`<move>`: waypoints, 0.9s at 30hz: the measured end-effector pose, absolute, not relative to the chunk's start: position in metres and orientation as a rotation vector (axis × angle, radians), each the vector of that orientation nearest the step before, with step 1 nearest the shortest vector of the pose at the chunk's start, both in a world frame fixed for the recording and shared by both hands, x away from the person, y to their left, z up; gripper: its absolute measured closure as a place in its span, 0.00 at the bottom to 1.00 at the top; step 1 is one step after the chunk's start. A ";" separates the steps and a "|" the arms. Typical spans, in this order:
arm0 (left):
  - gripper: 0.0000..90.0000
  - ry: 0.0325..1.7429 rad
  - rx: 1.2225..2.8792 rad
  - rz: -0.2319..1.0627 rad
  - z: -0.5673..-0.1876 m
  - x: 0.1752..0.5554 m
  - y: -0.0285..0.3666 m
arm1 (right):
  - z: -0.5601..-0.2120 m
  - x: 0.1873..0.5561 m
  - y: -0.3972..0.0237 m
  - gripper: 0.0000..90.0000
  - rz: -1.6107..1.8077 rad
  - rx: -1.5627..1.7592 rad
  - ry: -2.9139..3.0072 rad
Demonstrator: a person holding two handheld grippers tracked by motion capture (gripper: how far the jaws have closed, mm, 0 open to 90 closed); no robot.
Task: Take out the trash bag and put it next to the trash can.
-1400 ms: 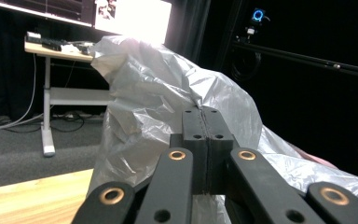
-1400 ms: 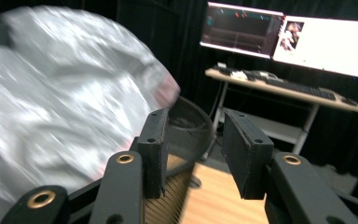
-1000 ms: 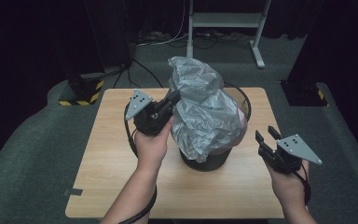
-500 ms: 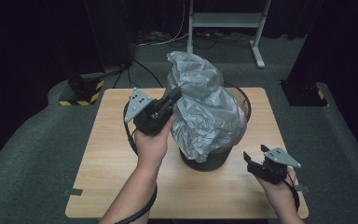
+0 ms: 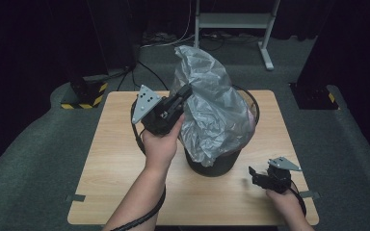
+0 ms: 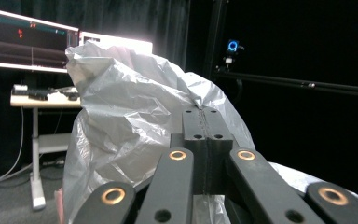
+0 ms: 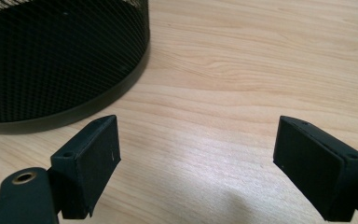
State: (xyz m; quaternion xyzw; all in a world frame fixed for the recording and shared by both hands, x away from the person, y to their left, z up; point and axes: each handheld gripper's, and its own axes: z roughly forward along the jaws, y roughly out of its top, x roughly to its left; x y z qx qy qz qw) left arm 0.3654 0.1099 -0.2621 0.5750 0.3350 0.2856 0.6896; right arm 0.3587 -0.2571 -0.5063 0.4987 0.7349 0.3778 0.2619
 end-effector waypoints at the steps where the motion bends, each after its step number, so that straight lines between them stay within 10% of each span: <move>1: 1.00 0.738 1.287 0.646 -0.260 0.365 0.111 | -0.507 0.359 -0.258 0.16 1.018 1.353 1.988; 27: 1.00 0.537 1.154 0.734 -0.204 0.348 0.102 | -0.506 0.357 -0.260 0.16 1.025 1.354 1.987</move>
